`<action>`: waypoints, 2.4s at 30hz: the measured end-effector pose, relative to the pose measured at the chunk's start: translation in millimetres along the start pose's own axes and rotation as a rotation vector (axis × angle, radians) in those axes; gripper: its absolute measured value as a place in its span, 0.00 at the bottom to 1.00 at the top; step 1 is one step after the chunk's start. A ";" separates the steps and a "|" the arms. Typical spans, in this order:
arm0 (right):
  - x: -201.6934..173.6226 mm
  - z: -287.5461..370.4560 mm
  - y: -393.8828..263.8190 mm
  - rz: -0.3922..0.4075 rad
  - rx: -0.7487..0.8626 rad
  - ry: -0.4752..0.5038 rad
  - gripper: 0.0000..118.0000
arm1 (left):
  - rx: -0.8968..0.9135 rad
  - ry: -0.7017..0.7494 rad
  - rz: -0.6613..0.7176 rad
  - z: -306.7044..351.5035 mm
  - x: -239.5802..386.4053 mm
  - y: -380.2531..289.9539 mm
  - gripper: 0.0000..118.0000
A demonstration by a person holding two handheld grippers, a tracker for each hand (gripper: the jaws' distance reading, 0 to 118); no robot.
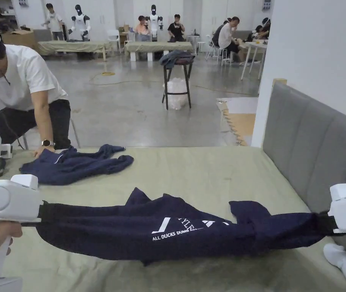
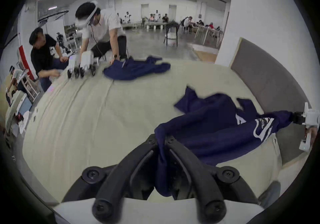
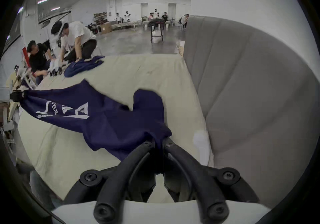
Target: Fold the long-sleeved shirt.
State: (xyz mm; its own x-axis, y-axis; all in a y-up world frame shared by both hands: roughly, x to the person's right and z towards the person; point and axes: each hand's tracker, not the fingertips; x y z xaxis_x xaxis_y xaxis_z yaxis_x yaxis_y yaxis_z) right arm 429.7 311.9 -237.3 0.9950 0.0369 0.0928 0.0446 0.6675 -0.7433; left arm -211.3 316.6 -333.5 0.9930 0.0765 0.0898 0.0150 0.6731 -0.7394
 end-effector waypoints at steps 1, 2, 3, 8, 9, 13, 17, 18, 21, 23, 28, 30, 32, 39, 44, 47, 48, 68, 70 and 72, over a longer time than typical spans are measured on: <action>-3.5 3.4 -22.5 0.011 -0.027 0.010 0.05 | -0.035 0.005 -0.006 3.8 -3.1 -27.9 0.07; -8.1 6.5 -46.8 0.026 -0.057 0.011 0.05 | -0.066 0.009 0.012 4.8 -6.1 -56.8 0.07; -10.3 3.7 -66.9 0.050 -0.103 0.020 0.05 | -0.109 -0.003 0.000 5.5 -8.8 -82.6 0.07; -21.4 -45.0 -161.4 0.211 -0.464 0.048 0.05 | -0.359 0.008 0.027 -40.3 -32.5 -187.5 0.07; -22.5 -54.4 -173.5 0.217 -0.506 0.049 0.05 | -0.366 0.021 0.037 -45.7 -34.8 -197.6 0.07; -25.9 -63.6 -183.6 0.110 -0.455 0.032 0.09 | -0.313 0.017 0.178 -44.1 -40.0 -203.5 0.21; -30.1 -31.0 -146.5 0.190 -0.288 -0.041 0.96 | -0.189 0.042 0.082 -13.2 -39.2 -176.9 0.92; -30.2 -23.6 -136.7 0.209 -0.243 -0.034 1.00 | -0.180 0.035 0.078 -9.1 -40.0 -169.3 0.86; -36.7 -8.9 -108.7 0.146 -0.221 -0.029 0.82 | -0.190 0.067 0.074 2.4 -38.3 -155.6 0.53; -45.3 -4.9 -98.5 0.096 -0.179 0.018 0.17 | -0.199 0.078 0.027 1.6 -34.0 -154.0 0.05; -67.9 -19.4 -92.8 0.119 -0.214 0.088 0.01 | -0.209 0.078 0.058 -4.6 -32.9 -158.2 0.08; -78.0 -25.4 -90.9 0.150 -0.218 0.078 0.01 | -0.185 0.103 0.087 -10.3 -38.1 -162.8 0.71; -86.5 -29.1 -85.2 0.169 -0.226 0.088 0.01 | -0.271 0.169 0.071 -28.7 -43.2 -172.0 0.91; -122.6 -85.1 -37.2 0.208 -0.261 0.142 0.01 | -0.371 0.137 0.130 -65.9 -50.6 -200.3 0.65; -168.9 -146.3 28.7 0.314 -0.251 0.178 0.01 | -0.376 0.084 0.065 -71.7 -39.4 -201.9 0.50; -196.5 -180.7 65.5 0.351 -0.234 0.217 0.11 | -0.364 0.047 0.107 -62.6 -37.6 -197.6 0.07; -203.6 -193.4 74.5 0.353 -0.248 0.227 0.42 | -0.369 0.038 0.079 -59.2 -34.7 -198.6 0.07; -225.0 -246.3 88.1 0.364 -0.366 0.211 0.04 | -0.176 0.059 0.143 -57.0 -44.6 -163.6 0.07; -197.1 -203.5 110.4 0.284 -0.285 0.228 0.04 | -0.110 0.053 0.126 -46.5 -45.0 -120.4 0.07; -167.2 -158.0 138.0 0.270 -0.196 0.196 0.04 | -0.030 0.020 0.077 -32.5 -38.5 -66.0 0.07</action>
State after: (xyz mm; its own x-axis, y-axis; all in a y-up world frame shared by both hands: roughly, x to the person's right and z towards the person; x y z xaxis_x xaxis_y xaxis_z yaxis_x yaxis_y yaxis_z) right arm 283.6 280.3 -460.1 0.9706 0.0363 -0.2378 -0.2239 0.4974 -0.8382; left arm -246.6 245.4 -309.9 0.9935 0.1127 0.0190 -0.0584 0.6436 -0.7631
